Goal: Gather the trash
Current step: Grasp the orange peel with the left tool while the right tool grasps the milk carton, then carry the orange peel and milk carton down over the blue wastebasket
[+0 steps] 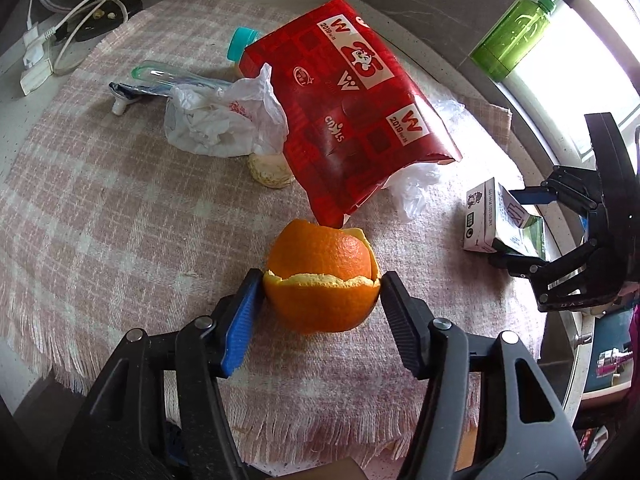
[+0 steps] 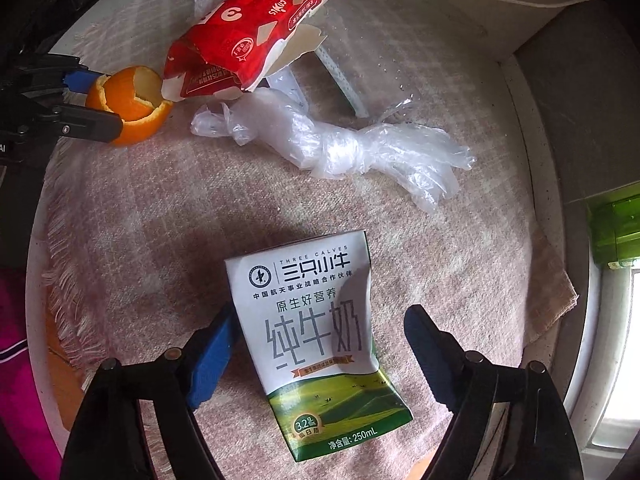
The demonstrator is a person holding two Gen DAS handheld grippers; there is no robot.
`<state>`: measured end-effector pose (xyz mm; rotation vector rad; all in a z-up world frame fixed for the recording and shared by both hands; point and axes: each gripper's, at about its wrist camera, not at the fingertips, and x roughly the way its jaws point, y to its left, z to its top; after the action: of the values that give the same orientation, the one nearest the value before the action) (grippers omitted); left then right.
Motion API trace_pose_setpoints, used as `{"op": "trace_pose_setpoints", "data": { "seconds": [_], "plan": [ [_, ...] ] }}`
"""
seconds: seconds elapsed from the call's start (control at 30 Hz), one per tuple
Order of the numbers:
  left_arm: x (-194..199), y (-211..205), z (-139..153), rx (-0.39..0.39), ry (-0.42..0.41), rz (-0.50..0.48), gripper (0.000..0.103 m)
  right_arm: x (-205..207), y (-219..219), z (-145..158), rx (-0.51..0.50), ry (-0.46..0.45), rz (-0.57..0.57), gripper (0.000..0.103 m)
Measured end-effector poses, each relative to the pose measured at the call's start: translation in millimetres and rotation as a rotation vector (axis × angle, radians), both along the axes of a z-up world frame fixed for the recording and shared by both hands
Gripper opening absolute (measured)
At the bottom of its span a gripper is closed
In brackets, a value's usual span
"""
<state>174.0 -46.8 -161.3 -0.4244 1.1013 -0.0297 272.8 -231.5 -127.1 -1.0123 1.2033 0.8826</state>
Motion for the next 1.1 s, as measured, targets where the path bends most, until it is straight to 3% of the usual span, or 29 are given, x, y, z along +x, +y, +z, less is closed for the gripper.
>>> {"op": "trace_pose_setpoints", "data": {
  "seconds": [0.1, 0.57, 0.77, 1.1],
  "plan": [
    [-1, 2, 1, -0.004, -0.006, -0.009, 0.057, -2, -2, 1, 0.013, 0.013, -0.006, 0.062],
    [-29, 10, 13, -0.044, -0.030, -0.060, 0.053, -12, -19, 33, 0.156, 0.037, -0.148, 0.062],
    [-48, 12, 13, -0.015, -0.026, -0.100, 0.052, -23, -20, 43, 0.213, 0.034, -0.216, 0.062],
    [-83, 42, 20, -0.012, -0.041, -0.086, 0.052, -50, -19, 50, 0.280, 0.021, -0.316, 0.062]
  ]
}}
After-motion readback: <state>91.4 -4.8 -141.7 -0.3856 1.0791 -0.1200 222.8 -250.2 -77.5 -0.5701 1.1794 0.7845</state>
